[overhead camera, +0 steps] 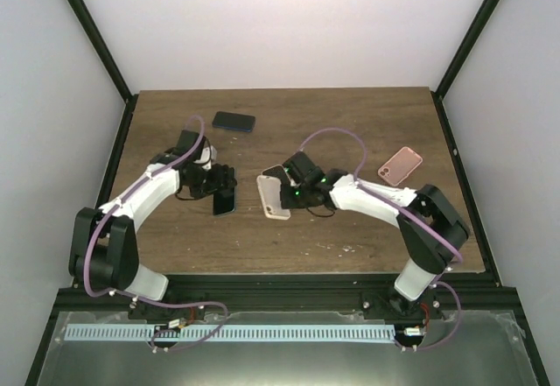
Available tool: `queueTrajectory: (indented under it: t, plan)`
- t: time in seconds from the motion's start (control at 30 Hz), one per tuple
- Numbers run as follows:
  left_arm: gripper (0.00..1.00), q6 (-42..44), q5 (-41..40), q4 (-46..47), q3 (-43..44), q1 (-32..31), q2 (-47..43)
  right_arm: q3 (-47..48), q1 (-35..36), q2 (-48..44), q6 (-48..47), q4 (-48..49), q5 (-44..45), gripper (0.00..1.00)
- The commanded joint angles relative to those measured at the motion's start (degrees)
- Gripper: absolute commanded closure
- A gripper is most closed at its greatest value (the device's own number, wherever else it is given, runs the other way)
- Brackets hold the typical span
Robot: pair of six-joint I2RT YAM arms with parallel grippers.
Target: Put the phone into the phone case
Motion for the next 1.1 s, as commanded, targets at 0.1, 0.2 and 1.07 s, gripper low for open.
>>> queueTrajectory:
  t: [0.1,0.2,1.07]
  plan:
    - [0.46,-1.8,2.2,2.1,-3.1,-0.2,-4.6,-1.0,8.6,4.3,16.9,5.8,2.5,0.99]
    - [0.47,-1.3,0.2,1.9,-3.6,-0.2,-6.5,0.6,10.9,6.6,19.4,5.5,5.0,0.99]
    - [0.48,-0.9,6.3,4.8,-7.0,-1.8,-6.5,-0.8,15.2,7.8,18.5,13.4,3.2,0.79]
